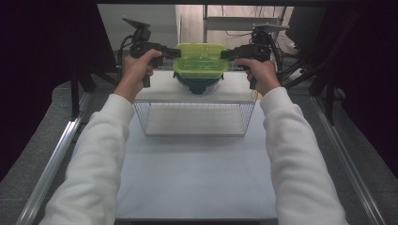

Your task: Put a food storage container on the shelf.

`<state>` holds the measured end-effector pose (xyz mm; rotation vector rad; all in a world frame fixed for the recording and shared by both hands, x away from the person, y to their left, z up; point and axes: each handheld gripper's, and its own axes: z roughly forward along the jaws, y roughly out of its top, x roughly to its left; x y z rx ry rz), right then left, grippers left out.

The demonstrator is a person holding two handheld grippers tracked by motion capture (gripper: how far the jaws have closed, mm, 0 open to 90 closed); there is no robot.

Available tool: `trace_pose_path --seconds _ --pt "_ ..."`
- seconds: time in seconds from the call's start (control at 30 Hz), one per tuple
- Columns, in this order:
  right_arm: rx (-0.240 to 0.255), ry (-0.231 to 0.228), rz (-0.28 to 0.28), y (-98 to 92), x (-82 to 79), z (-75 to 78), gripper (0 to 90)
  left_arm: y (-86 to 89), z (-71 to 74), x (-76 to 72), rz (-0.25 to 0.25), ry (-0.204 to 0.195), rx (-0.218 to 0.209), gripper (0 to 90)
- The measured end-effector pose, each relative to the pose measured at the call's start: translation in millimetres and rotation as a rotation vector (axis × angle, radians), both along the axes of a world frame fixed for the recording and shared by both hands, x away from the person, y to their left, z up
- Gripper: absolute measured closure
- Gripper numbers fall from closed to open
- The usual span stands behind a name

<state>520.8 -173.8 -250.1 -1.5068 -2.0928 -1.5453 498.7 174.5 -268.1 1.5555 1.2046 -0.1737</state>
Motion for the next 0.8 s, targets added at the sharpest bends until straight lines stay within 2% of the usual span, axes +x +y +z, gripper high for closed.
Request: trace_pose_path --seconds 0.23,0.37,0.43,0.47,0.5,0.6,0.67,0.73,0.8 --pt "0.027 0.017 -0.015 0.6 7.4 -8.6 70.3 -1.7 -8.1 7.2 0.016 0.009 -0.016 70.5" --pt "0.033 0.009 -0.012 0.2 8.5 -10.0 68.6 -2.8 -8.4 7.1 0.024 -0.006 -0.002 69.3" --pt "0.029 -0.002 -0.008 0.6 8.5 -10.6 59.3 -4.3 -7.8 6.1 0.040 -0.022 0.019 67.3" --pt "0.029 -0.007 -0.004 0.8 8.4 -10.9 54.6 -5.0 -7.4 5.4 0.044 -0.033 0.020 65.0" --pt "0.033 -0.015 -0.006 0.8 8.0 -11.0 48.6 -5.0 -6.7 4.9 0.050 -0.041 0.016 57.8" --pt "0.039 -0.040 -0.017 -0.5 6.4 -9.9 39.3 -4.4 -3.5 2.4 0.072 -0.058 0.011 45.7" --pt "0.041 -0.069 -0.031 -3.7 4.0 -7.4 35.9 -3.4 -1.0 -0.8 0.087 -0.076 0.020 37.7" --pt "0.055 -0.088 -0.033 -6.7 1.7 -5.3 34.1 -2.3 1.7 -5.3 0.100 -0.091 0.034 34.4" --pt "0.061 -0.121 -0.040 -12.2 -2.3 -1.8 32.7 -0.4 3.6 -10.3 0.104 -0.104 0.030 30.6"
